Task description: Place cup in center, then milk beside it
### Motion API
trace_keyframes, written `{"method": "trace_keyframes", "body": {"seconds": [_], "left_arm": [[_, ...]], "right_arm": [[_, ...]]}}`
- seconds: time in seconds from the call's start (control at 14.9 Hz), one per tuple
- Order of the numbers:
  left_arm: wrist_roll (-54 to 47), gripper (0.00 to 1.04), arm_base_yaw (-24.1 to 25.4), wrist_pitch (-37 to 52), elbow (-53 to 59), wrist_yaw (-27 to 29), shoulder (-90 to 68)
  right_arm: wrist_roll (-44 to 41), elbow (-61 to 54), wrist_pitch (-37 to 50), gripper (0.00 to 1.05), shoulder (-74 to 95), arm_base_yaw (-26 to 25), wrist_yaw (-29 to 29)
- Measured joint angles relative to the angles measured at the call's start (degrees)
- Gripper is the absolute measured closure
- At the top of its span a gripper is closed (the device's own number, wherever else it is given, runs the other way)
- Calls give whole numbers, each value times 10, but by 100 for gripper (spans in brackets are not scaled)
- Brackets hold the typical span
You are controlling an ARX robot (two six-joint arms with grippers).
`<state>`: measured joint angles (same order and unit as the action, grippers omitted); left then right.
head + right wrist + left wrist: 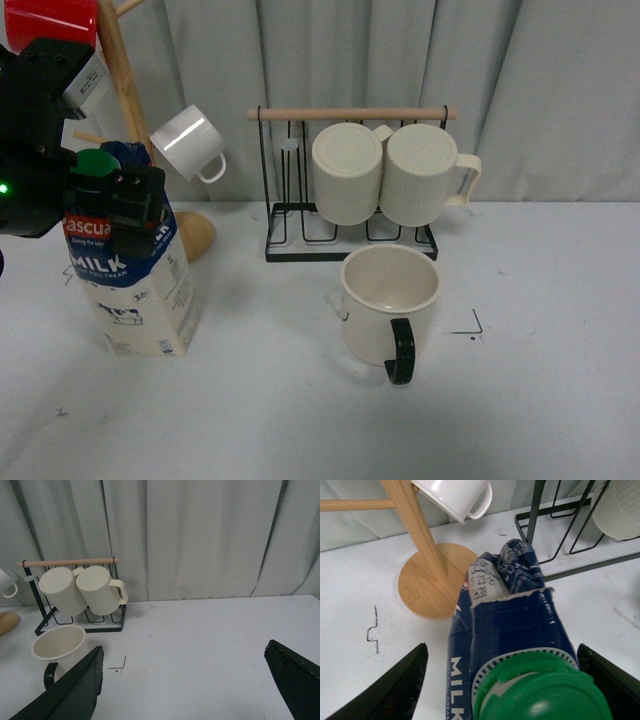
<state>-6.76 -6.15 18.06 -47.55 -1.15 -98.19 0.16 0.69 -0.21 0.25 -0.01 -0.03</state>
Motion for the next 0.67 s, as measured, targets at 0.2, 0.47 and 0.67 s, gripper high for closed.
{"method": "trace_keyframes", "body": {"seconds": [0.2,0.47,0.67], "left_arm": [[-2,59,-13,-13,0,11,17],[3,83,-38,-54,-10,35,39],[6,84,-66,-76,-26,48,52]], "right_arm": [[0,0,0,6,0,0,0],[0,0,0,6,0,0,0],[0,0,0,6,0,0,0]]}}
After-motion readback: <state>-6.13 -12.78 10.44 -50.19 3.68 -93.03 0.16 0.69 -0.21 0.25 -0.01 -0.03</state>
